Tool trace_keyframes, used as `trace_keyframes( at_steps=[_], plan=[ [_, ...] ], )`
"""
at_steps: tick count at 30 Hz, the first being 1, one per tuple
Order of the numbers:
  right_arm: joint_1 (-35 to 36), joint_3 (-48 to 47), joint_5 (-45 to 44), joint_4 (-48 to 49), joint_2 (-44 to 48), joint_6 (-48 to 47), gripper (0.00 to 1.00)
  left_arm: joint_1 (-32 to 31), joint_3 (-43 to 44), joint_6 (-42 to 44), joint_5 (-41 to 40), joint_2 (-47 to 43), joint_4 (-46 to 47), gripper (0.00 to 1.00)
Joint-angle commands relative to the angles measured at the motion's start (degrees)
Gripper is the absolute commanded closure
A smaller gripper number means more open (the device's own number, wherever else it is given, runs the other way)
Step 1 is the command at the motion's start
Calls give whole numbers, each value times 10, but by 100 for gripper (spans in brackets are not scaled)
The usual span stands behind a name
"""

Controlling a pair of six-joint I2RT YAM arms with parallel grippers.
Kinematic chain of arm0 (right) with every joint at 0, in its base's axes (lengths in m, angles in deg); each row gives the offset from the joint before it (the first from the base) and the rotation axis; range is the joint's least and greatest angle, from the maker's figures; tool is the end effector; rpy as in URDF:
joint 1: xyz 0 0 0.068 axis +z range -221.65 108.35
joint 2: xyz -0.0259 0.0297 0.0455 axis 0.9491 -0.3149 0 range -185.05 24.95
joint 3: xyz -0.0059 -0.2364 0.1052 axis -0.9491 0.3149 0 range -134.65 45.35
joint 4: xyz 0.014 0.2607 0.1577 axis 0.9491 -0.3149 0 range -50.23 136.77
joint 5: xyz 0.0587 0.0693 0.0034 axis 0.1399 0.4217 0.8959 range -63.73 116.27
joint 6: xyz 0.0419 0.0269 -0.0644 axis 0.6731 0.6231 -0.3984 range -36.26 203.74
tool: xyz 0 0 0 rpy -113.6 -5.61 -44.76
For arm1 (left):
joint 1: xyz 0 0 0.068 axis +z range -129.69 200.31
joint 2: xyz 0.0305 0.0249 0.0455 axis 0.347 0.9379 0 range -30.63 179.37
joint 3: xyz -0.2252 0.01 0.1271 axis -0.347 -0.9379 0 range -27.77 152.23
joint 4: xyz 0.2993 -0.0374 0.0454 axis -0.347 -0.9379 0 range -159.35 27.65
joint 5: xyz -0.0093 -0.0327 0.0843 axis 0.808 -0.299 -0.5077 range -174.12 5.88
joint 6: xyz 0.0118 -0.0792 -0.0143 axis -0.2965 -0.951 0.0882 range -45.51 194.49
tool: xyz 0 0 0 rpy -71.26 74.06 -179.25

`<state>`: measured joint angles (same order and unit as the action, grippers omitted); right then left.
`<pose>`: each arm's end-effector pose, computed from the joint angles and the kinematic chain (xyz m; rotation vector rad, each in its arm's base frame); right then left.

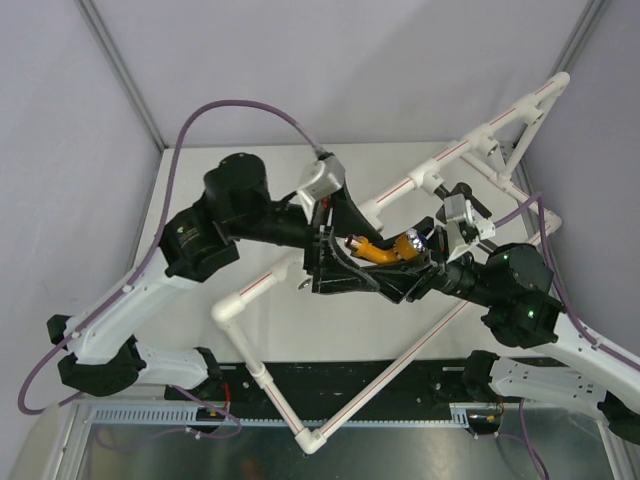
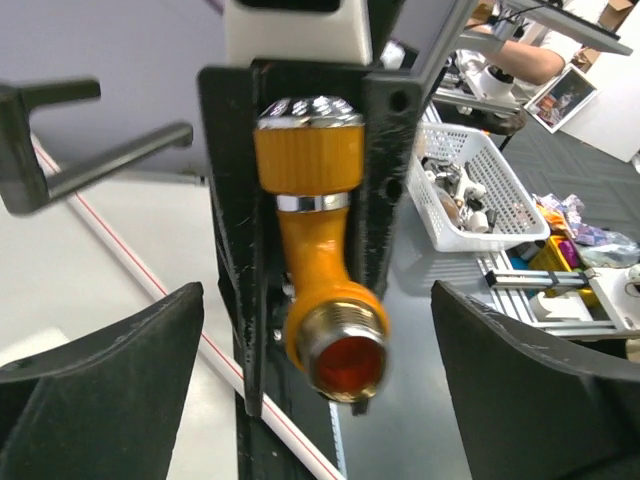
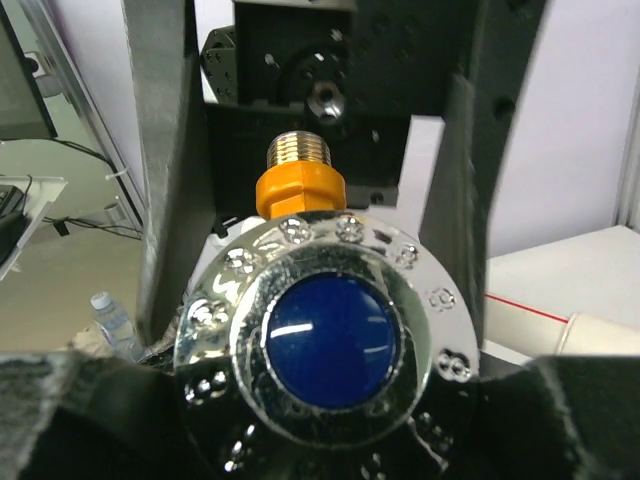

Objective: Install the water faucets
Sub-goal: Adjust the water faucet.

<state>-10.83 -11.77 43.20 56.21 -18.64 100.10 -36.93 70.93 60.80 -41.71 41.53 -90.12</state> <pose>0.0984 0.2183 0.4671 -0.7442 1.0671 1.3430 0.1241 -0.2806 0.5321 1.2303 1.3396 -1.5031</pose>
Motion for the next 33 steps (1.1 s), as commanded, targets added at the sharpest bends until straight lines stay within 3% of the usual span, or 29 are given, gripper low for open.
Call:
trace_keyframes(
  at_steps=[1, 9, 17, 26, 33],
  plan=[
    [2, -19, -15, 13, 7, -15, 100, -2, -3, -2, -5, 1, -21, 2],
    [2, -19, -43, -76, 59, -40, 100, 10, 9, -2, -22, -23, -21, 0],
    [3, -19, -95, -283, 128, -90, 100, 73, -21, -31, -36, -65, -22, 0],
    [13, -92, -340, -487, 84, -212, 100, 133, -92, -44, -79, -95, -74, 0],
    [81, -114, -556, -486, 28, -367, 100, 135, -94, -38, -132, -68, -135, 0]
  ],
)
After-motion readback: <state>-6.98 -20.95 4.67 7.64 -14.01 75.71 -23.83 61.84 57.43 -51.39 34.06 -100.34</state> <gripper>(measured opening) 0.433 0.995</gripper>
